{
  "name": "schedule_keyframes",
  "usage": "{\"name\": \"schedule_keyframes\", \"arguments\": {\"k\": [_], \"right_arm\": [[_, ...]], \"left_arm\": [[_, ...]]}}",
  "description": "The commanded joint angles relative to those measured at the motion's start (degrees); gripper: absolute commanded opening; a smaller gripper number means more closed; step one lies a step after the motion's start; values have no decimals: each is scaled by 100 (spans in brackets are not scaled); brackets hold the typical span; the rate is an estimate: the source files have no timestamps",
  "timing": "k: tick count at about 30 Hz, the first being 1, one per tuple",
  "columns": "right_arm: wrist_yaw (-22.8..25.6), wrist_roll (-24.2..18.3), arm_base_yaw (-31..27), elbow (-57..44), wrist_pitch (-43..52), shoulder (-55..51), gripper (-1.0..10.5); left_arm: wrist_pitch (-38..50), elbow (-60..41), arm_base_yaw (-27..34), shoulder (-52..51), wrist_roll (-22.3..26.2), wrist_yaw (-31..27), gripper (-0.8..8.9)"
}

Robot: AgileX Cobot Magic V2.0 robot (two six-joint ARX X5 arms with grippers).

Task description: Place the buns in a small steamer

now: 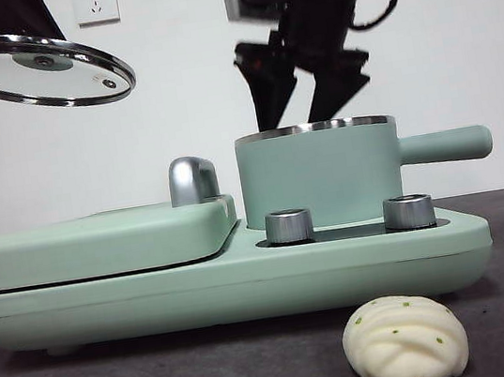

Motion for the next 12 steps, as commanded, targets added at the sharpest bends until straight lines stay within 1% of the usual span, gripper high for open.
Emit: {"name": "schedule_keyframes", "arguments": {"k": [1, 4, 5, 6, 8, 12], "right_arm": [[-20, 162, 44, 232, 2, -599, 378], [-417, 221, 140, 92, 70, -1349, 378], [-570, 221, 186, -107, 205, -1635, 378], [-623, 225, 267, -398, 378, -1952, 378], [-595, 315, 479, -1130, 892, -2614, 378], [-584, 640, 772, -2245, 1757, -3486, 378]], "left_arm": [[164, 105, -20, -20, 17, 9, 10], [166, 105, -20, -20, 17, 9, 10], [168, 105, -20, -20, 20, 9, 10], [166, 105, -20, -20, 20, 9, 10], [166, 105, -20, -20, 20, 9, 10], [168, 105, -20, -20, 20, 9, 10]]}}
